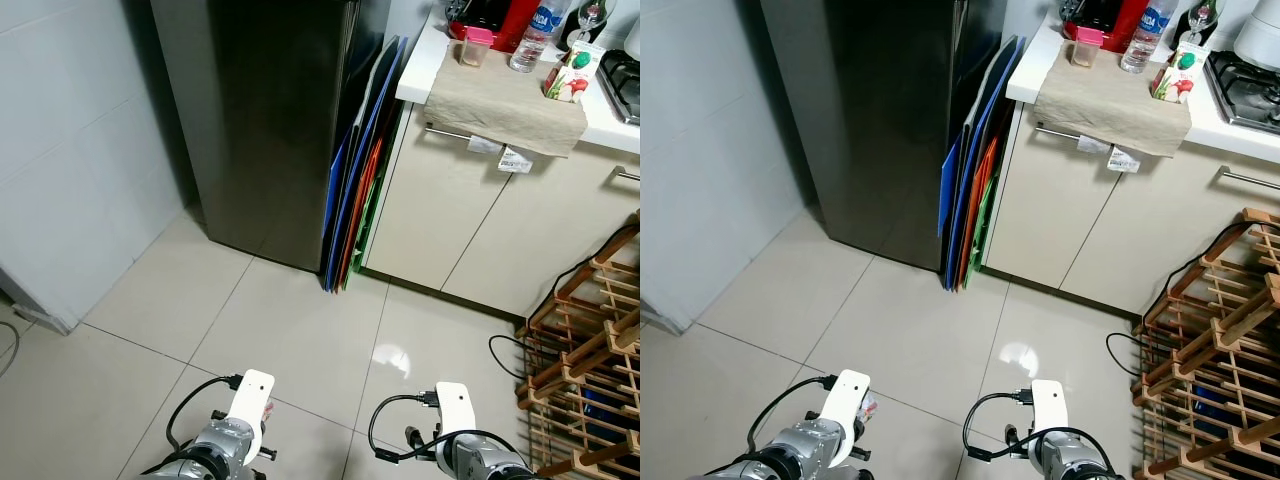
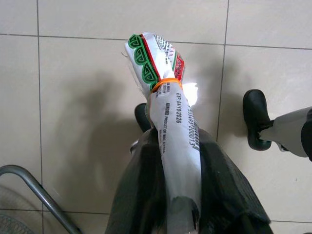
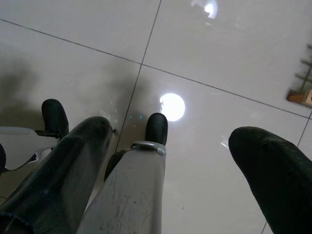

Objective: Restocking fridge

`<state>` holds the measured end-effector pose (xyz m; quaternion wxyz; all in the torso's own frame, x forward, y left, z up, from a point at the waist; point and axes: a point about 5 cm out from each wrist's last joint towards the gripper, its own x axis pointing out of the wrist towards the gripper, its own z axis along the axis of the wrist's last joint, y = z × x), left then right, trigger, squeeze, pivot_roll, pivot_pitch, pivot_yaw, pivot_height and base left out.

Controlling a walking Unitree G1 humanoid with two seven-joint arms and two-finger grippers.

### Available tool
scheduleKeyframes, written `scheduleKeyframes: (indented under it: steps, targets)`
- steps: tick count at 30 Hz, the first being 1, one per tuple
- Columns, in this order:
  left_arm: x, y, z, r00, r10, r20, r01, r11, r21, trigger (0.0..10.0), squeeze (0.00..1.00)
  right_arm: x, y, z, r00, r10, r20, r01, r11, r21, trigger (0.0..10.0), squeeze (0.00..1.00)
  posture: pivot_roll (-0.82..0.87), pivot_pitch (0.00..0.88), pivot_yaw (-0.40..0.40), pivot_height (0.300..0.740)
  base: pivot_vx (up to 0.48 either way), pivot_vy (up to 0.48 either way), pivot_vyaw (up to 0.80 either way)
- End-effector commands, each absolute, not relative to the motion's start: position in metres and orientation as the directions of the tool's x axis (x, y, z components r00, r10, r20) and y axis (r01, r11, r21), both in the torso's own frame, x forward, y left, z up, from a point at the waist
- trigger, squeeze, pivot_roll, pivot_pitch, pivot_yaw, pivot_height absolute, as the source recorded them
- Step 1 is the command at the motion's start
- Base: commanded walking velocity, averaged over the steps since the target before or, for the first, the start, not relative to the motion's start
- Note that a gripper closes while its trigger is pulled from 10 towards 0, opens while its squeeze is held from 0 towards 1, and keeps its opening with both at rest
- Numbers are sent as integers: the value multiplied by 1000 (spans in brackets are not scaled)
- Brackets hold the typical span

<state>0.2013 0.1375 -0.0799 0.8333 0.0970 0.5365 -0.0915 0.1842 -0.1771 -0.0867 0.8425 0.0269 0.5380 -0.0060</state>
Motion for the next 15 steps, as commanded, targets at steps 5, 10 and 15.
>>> scheduleKeyframes:
  steps: [5,10,15]
  targets:
    - [204,135,-79,415,-57,-908,266,962,61,10000,0,194,-179,-82,445,17,-896,38,999,38,10000,149,-51,0,-32,740,0,0,0]
    - [204,134,-79,416,-58,-907,265,963,59,10000,0,195,-178,-81,447,16,-894,40,998,38,10000,145,-53,0,-31,740,0,0,0]
    - [204,134,-79,416,-57,-907,258,965,57,10000,0,195,-178,-81,449,19,-893,33,999,37,10000,149,-55,0,-30,740,0,0,0]
